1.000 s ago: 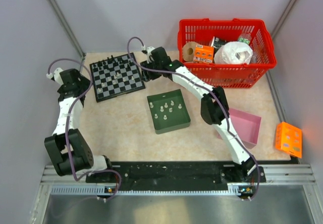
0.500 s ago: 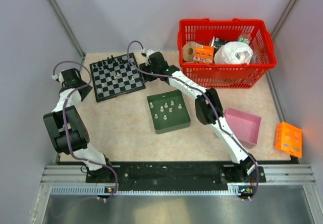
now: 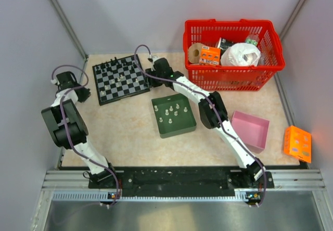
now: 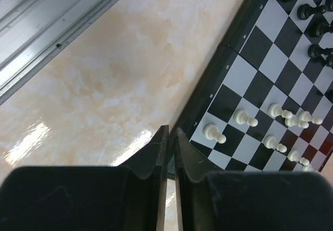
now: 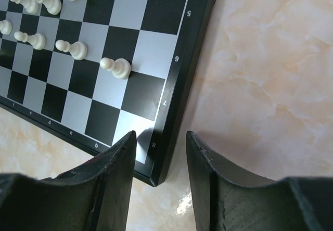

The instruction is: Set up the chess pieces on the board

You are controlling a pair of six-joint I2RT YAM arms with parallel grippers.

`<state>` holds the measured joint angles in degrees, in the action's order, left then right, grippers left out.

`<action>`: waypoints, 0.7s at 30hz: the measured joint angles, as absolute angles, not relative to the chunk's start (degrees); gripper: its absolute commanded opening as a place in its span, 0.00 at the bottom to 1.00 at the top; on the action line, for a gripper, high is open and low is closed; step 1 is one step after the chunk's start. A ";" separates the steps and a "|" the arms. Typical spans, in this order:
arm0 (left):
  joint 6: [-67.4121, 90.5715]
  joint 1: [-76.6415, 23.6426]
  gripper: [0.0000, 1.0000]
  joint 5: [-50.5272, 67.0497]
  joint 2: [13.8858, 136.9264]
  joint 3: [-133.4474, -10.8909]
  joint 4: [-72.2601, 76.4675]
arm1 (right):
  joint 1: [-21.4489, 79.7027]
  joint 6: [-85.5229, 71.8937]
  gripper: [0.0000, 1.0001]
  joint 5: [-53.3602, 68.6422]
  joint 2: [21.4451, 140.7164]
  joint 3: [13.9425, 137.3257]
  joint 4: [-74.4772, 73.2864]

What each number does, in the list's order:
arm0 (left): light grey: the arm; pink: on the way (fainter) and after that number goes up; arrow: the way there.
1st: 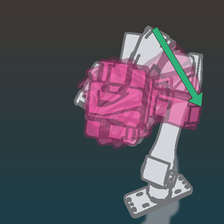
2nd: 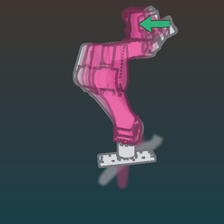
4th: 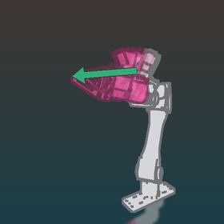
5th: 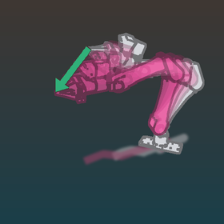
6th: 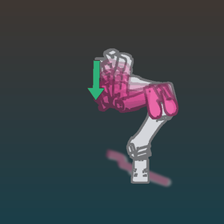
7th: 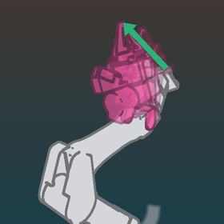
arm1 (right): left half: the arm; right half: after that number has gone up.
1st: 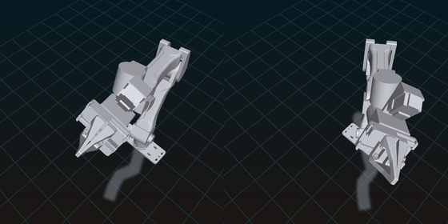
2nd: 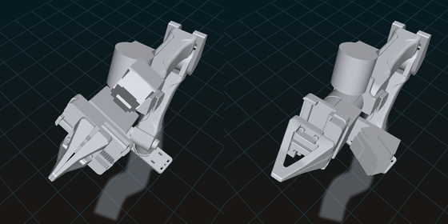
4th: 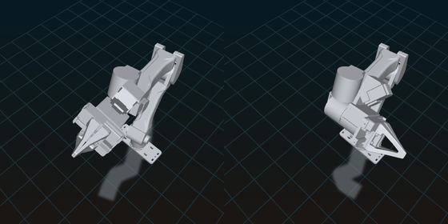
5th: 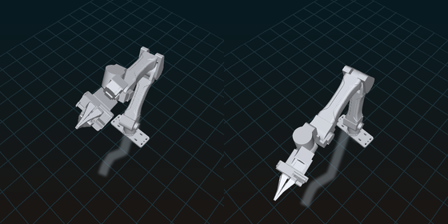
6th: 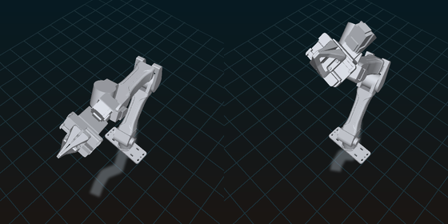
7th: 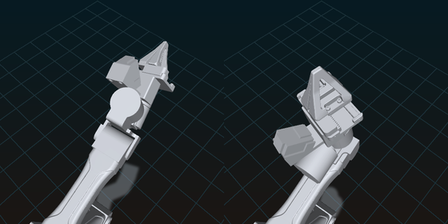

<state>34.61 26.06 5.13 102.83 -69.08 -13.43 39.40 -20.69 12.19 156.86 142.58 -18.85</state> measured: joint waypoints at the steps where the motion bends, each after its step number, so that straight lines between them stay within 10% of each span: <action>1: 34.61 26.26 0.13 5.96 103.57 -69.47 -13.34 | 39.22 -21.30 0.41 12.58 157.12 142.58 -18.76; 15: 36.21 26.81 0.00 18.65 111.66 -71.90 -10.28 | 38.92 -24.56 0.40 15.79 157.69 142.58 -17.98; 21: 36.73 27.31 0.21 18.59 112.16 -72.05 -10.31 | 38.83 -25.32 0.44 16.78 157.69 142.56 -17.87</action>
